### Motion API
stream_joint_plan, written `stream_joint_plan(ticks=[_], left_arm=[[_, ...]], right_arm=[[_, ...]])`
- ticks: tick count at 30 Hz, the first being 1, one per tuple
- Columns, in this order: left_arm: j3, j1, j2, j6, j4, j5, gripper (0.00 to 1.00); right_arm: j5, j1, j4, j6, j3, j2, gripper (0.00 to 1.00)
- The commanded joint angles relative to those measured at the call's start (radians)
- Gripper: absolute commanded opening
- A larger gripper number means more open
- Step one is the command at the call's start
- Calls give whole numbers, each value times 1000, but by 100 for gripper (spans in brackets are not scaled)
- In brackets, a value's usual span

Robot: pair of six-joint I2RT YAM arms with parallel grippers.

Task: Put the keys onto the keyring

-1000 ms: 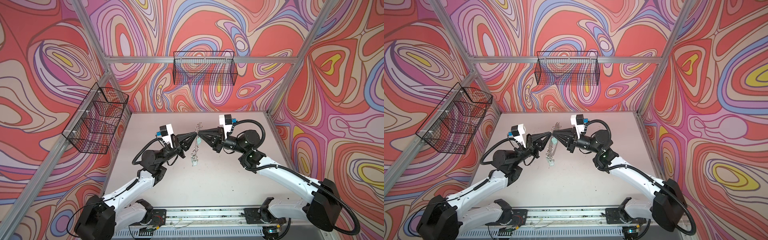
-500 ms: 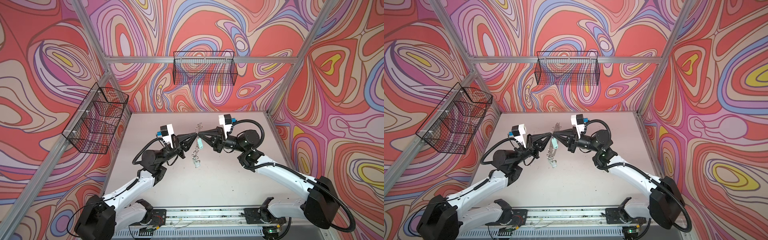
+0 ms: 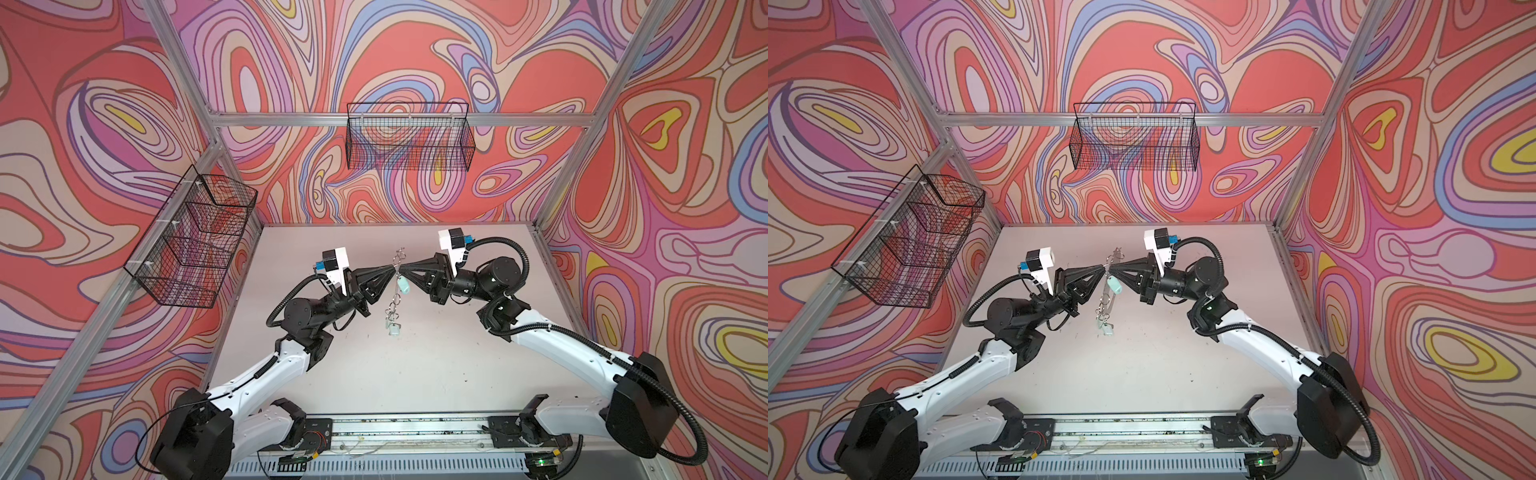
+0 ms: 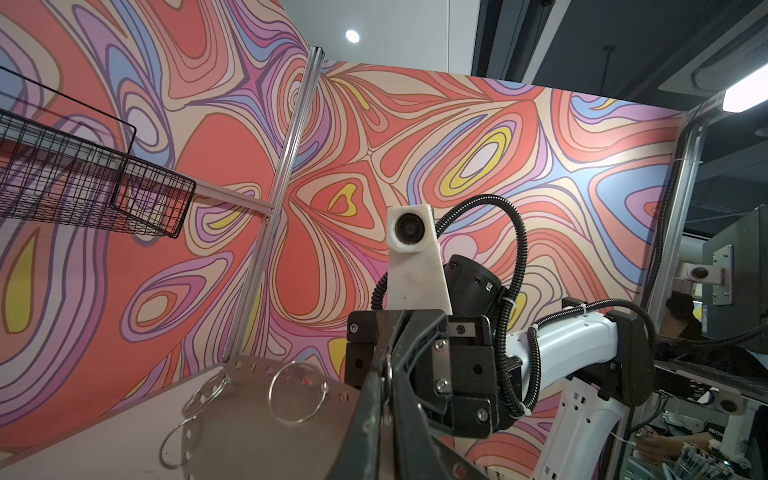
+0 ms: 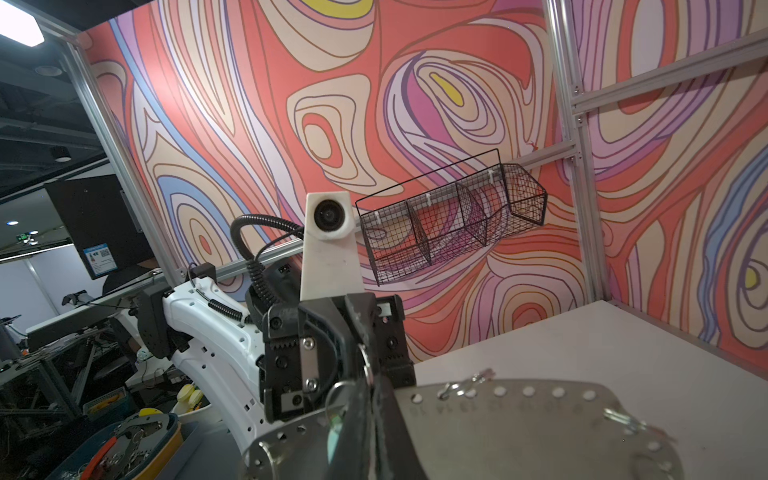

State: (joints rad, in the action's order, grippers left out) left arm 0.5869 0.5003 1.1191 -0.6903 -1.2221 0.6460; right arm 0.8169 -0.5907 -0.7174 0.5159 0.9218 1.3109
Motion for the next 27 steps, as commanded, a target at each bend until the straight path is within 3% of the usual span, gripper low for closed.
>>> stream_joint_plan(ticks=[1, 6, 10, 13, 23, 27], left_arm=[[10, -59, -17, -51, -9, 63, 13], [83, -112, -56, 28, 266, 176, 16], [185, -115, -85, 250, 669, 242, 17], [230, -115, -97, 395, 864, 250, 17], [310, -115, -93, 632, 1193, 275, 18], [320, -114, -88, 667, 1238, 284, 17]], right_arm=[[43, 38, 157, -119, 20, -21, 0], [47, 40, 448, -339, 91, -24, 0], [25, 40, 651, -491, 160, -17, 0], [18, 37, 728, -548, 187, -12, 0], [-29, -28, 896, -683, 271, 29, 0], [-36, -43, 926, -703, 293, 42, 0]])
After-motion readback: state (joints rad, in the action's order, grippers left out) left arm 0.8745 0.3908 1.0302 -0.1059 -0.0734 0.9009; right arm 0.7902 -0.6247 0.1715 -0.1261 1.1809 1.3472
